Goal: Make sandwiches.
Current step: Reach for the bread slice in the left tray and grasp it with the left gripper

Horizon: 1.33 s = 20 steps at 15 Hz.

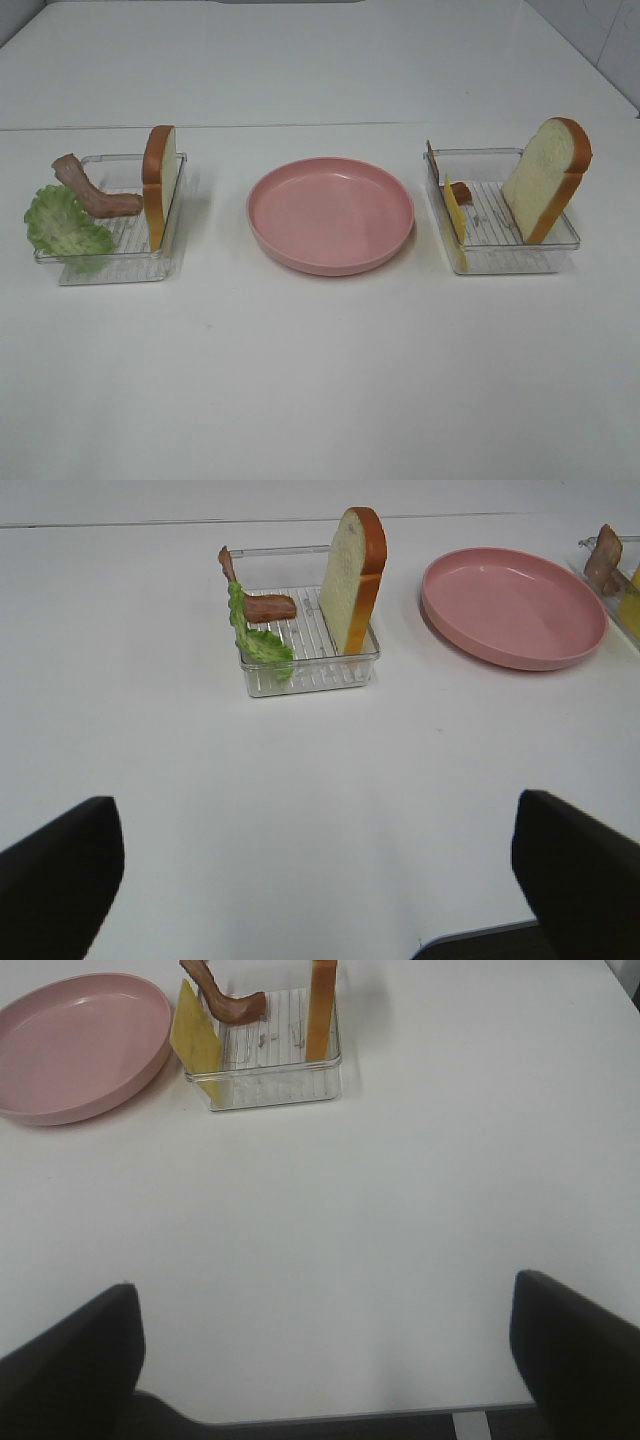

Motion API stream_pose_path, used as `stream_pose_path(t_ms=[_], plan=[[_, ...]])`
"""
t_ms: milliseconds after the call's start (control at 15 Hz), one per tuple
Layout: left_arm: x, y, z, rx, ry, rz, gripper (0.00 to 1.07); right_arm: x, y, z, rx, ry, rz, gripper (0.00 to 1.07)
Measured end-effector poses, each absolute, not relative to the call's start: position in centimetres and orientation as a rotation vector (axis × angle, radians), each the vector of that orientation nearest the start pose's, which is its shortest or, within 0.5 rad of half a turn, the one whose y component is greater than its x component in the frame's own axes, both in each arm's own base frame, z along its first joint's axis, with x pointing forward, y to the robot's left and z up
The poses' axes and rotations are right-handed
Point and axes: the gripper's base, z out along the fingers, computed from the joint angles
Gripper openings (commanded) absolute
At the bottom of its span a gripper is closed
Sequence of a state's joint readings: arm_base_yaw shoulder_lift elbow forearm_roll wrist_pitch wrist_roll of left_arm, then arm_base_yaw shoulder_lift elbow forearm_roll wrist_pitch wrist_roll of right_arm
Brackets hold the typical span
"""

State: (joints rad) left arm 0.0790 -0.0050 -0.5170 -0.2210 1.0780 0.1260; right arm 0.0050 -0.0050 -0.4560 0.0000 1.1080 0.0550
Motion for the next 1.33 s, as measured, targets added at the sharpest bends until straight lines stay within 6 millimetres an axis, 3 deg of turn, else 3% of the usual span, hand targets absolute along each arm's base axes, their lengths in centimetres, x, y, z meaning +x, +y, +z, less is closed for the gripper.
stream_pose_path(t_ms=[1333], plan=[[-0.81, -1.84, 28.21, 0.063, 2.021, -0.136, 1.02, -0.30, 0.00, 26.12, 0.053, 2.130, 0.035, 0.96]])
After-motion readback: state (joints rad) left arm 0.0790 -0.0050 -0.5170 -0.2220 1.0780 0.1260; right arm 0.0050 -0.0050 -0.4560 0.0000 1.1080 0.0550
